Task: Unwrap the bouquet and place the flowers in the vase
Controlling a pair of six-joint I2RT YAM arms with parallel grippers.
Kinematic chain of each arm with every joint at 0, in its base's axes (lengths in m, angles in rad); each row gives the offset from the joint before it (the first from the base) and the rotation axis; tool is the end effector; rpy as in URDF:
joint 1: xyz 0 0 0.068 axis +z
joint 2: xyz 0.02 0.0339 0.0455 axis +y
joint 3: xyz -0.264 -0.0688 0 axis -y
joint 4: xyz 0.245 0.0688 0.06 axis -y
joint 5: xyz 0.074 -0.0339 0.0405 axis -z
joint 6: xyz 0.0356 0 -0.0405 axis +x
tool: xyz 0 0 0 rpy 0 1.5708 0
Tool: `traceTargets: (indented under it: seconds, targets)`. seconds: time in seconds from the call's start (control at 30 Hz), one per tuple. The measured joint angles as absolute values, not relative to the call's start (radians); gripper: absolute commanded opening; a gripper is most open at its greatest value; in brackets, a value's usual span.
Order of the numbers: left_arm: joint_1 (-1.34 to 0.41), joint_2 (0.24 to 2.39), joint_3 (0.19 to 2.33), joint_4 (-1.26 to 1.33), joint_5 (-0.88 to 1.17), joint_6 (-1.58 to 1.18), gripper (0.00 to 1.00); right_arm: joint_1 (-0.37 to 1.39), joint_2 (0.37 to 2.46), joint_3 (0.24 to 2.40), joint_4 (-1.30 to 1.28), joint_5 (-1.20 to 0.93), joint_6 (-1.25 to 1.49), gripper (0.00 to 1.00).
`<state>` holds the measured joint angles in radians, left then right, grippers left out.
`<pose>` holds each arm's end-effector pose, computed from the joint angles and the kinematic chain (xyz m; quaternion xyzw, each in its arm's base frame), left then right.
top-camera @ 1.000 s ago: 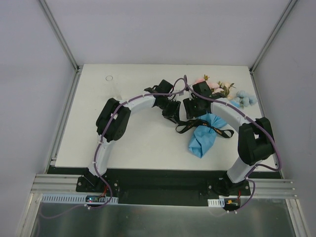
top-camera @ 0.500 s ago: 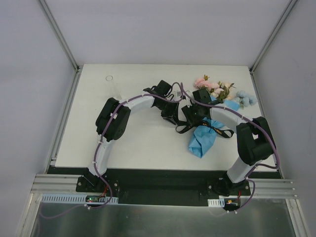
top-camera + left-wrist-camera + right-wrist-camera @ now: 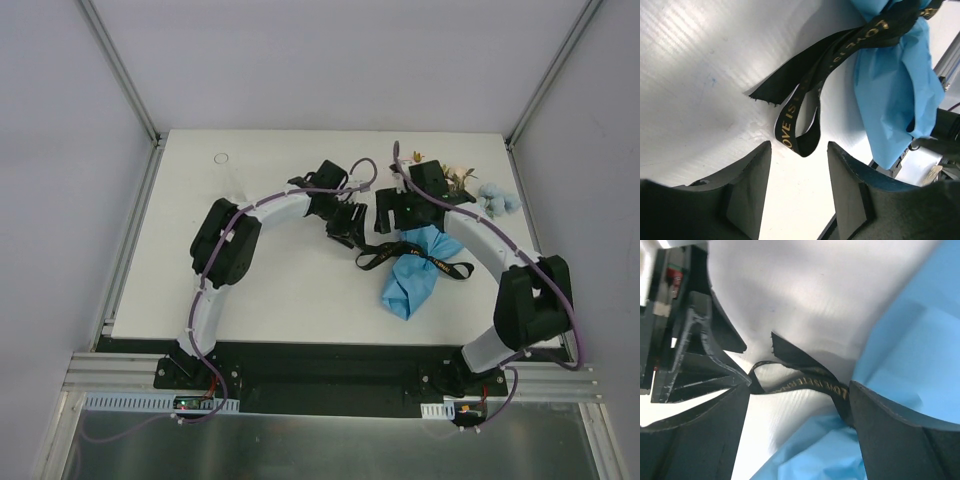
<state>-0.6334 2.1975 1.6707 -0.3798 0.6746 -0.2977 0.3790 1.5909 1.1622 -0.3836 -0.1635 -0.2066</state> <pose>0.3734 -0.3018 0.1759 0.2554 0.8615 -0.4177 0.1345 0.3213 0.1342 0.2510 -0.2962 0.8777 0.1073 0.3611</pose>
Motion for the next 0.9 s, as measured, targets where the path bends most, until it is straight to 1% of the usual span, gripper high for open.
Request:
traceTargets:
  seconds: [0.03,0.07,0.1,0.13,0.17,0.2,0.23,0.27,0.3,0.33,0.37,0.47,0.5,0.57,0.6,0.77,0.9]
  targets:
    - [-0.633,2.193,1.671,-0.374,0.679,-0.294,0.42,0.363,1.567,1.165,-0.404,-0.171,-0.17,0.8]
    - [-0.633,2.188,1.671,-0.368,0.683,-0.294,0.35,0.344,1.545,1.166,-0.422,-0.171,-0.14,0.79]
    - [-0.633,2.185,1.672,-0.361,0.689,-0.295,0.21,0.322,1.525,1.162,-0.44,-0.17,-0.108,0.77]
    - [-0.633,2.184,1.677,-0.356,0.701,-0.296,0.17,0.303,1.503,1.15,-0.451,-0.168,-0.078,0.72]
    - [-0.633,2.184,1.684,-0.352,0.709,-0.303,0.17,0.288,1.481,1.133,-0.458,-0.168,-0.055,0.69]
    - [-0.633,2.188,1.7,-0.35,0.722,-0.303,0.19,0.266,1.444,1.092,-0.461,-0.168,-0.023,0.63]
    - [-0.633,2.192,1.715,-0.347,0.73,-0.305,0.23,0.256,1.415,1.064,-0.472,-0.168,-0.006,0.46]
    - [-0.633,2.2,1.738,-0.345,0.737,-0.308,0.25,0.247,1.38,1.029,-0.486,-0.169,0.019,0.37]
    - [-0.633,2.21,1.766,-0.342,0.747,-0.312,0.27,0.242,1.348,1.0,-0.503,-0.17,0.036,0.3]
    - [-0.634,2.222,1.793,-0.335,0.753,-0.319,0.3,0.242,1.319,0.977,-0.516,-0.173,0.056,0.19]
    - [-0.635,2.232,1.814,-0.326,0.754,-0.325,0.3,0.242,1.296,0.957,-0.524,-0.178,0.073,0.15]
    - [-0.642,2.253,1.855,-0.318,0.752,-0.329,0.3,0.241,1.258,0.916,-0.535,-0.188,0.102,0.14]
    - [-0.646,2.259,1.863,-0.318,0.75,-0.328,0.31,0.238,1.251,0.901,-0.536,-0.19,0.11,0.24]
    - [-0.656,2.276,1.879,-0.318,0.747,-0.326,0.31,0.22,1.246,0.875,-0.543,-0.189,0.125,0.31]
    - [-0.662,2.287,1.888,-0.319,0.744,-0.324,0.31,0.204,1.244,0.864,-0.55,-0.189,0.13,0.37]
    - [-0.696,2.332,1.913,-0.332,0.706,-0.29,0.29,0.109,1.225,0.85,-0.574,-0.188,0.132,0.4]
    - [-0.719,2.357,1.935,-0.361,0.668,-0.25,0.28,0.088,1.199,0.849,-0.574,-0.194,0.131,0.4]
